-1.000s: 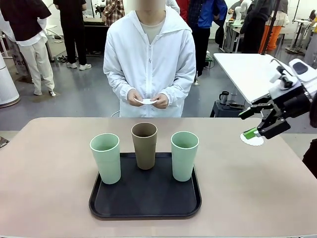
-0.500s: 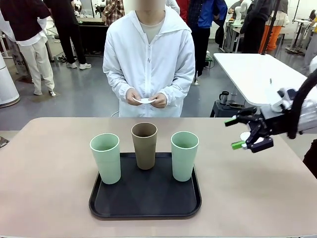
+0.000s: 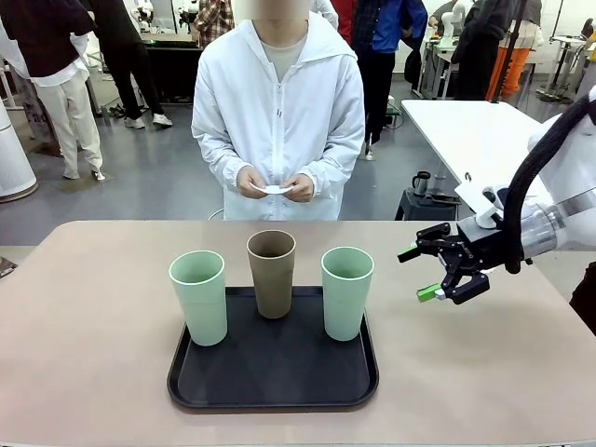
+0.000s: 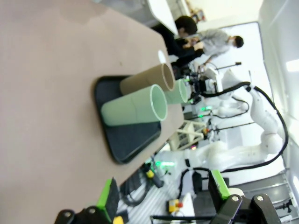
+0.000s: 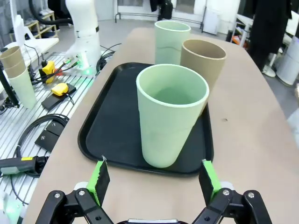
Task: Place coasters on the table and set cups on them.
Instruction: Pick up one Reusable plastic cup and place it on a coaster set by the human.
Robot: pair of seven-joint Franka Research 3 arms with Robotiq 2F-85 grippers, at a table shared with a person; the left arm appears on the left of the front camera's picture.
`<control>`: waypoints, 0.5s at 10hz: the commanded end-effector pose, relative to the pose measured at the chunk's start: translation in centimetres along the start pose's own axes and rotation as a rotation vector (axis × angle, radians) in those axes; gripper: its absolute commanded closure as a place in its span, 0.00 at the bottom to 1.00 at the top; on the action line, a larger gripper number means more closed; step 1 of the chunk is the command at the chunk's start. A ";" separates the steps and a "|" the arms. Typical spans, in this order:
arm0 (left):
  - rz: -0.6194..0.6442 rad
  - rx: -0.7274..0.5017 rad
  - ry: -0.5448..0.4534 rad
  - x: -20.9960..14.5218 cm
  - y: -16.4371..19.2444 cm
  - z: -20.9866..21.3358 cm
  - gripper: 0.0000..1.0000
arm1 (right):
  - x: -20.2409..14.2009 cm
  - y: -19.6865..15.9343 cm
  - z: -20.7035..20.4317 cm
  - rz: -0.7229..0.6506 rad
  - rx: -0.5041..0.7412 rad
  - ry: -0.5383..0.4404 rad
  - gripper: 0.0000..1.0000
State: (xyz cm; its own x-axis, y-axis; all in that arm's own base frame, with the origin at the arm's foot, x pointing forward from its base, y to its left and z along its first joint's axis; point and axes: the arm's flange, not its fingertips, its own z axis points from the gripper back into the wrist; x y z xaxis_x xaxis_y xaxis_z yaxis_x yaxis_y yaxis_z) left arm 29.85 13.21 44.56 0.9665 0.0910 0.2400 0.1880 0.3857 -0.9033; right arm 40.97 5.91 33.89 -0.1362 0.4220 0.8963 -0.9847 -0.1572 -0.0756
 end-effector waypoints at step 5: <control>-0.010 -0.014 -0.007 0.0 0.0 0.1 0.00 | -0.6 -0.3 -1.3 0.025 0.051 -0.049 0.00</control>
State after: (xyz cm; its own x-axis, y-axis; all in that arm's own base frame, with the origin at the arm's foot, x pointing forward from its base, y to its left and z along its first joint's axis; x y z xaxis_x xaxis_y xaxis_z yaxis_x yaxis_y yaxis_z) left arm 29.85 13.21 44.56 0.9665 0.0909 0.2400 0.1880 0.3857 -0.9033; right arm 41.42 6.83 32.62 -0.1429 0.3667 0.9193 -0.9775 -0.1978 -0.0730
